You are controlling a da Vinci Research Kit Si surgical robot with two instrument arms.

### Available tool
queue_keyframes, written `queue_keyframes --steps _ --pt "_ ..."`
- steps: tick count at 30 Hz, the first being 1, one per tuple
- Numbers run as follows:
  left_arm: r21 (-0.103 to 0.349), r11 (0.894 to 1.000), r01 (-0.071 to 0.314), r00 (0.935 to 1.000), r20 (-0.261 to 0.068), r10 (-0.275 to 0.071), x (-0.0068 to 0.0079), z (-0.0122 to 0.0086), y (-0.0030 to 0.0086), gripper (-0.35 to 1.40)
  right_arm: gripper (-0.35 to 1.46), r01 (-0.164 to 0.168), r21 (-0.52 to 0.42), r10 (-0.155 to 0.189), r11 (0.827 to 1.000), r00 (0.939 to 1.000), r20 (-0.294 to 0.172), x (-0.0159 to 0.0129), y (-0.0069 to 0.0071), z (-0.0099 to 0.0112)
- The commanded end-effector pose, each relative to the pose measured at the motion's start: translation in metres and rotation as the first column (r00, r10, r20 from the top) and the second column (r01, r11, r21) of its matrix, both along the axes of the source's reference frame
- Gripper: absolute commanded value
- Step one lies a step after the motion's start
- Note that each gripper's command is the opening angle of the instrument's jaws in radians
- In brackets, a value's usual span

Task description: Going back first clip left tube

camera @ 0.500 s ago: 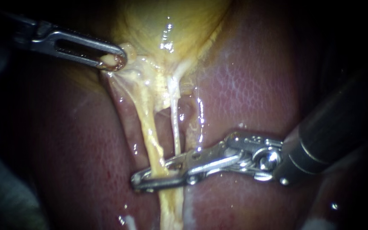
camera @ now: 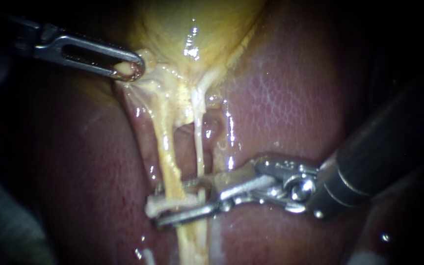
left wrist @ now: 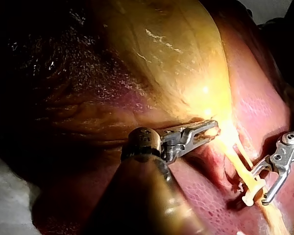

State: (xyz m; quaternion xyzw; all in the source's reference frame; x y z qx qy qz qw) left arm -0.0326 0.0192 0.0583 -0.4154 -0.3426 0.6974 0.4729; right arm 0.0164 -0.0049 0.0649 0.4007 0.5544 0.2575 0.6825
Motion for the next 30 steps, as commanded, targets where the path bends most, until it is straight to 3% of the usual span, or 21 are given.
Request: queue_keyframes --steps 1,6,9,16,22,24,25,30 --pt "0.0 1.0 0.0 1.0 0.0 0.0 0.0 0.0 0.0 -0.35 0.46 0.001 -0.005 -0.001 1.0 1.0 -0.001 0.0 0.0 0.0001" --pt "-0.001 1.0 0.0 1.0 0.0 0.0 0.0 0.0 -0.0001 -0.35 0.48 -0.006 -0.021 0.007 1.0 1.0 0.004 0.0002 0.0002 0.0009" --pt "-0.001 1.0 0.0 1.0 0.0 0.0 0.0 0.0 -0.0001 -0.35 0.49 -0.026 -0.039 0.027 0.999 0.9992 0.03 0.0003 0.0005 0.0015" --pt "0.004 1.0 0.002 1.0 -0.001 -0.002 0.0001 0.0001 -0.0001 -0.35 0.5 -0.018 -0.151 0.035 0.988 0.9932 0.111 -0.001 0.0015 0.0023" --pt "0.004 1.0 0.002 1.0 0.0 -0.002 0.0001 0.0001 -0.0001 -0.35 0.5 0.058 -0.325 -0.002 0.944 0.9855 0.17 -0.0037 0.002 0.0008" --pt "0.004 1.0 0.002 1.0 0.0 -0.002 0.0001 0.0001 -0.0001 -0.35 0.5 0.094 -0.394 -0.022 0.914 0.9828 0.184 -0.0052 0.0025 -0.0003" --pt "0.004 1.0 0.002 1.0 0.0 -0.002 0.0001 0.0001 -0.0001 -0.35 0.5 0.096 -0.402 -0.023 0.911 0.9826 0.185 -0.0055 0.0026 -0.0006" --pt "0.004 1.0 0.001 1.0 0.0 -0.001 0.0003 0.0001 -0.0001 -0.35 0.5 0.101 -0.501 -0.018 0.86 0.9855 0.169 -0.0089 0.0044 -0.0039"
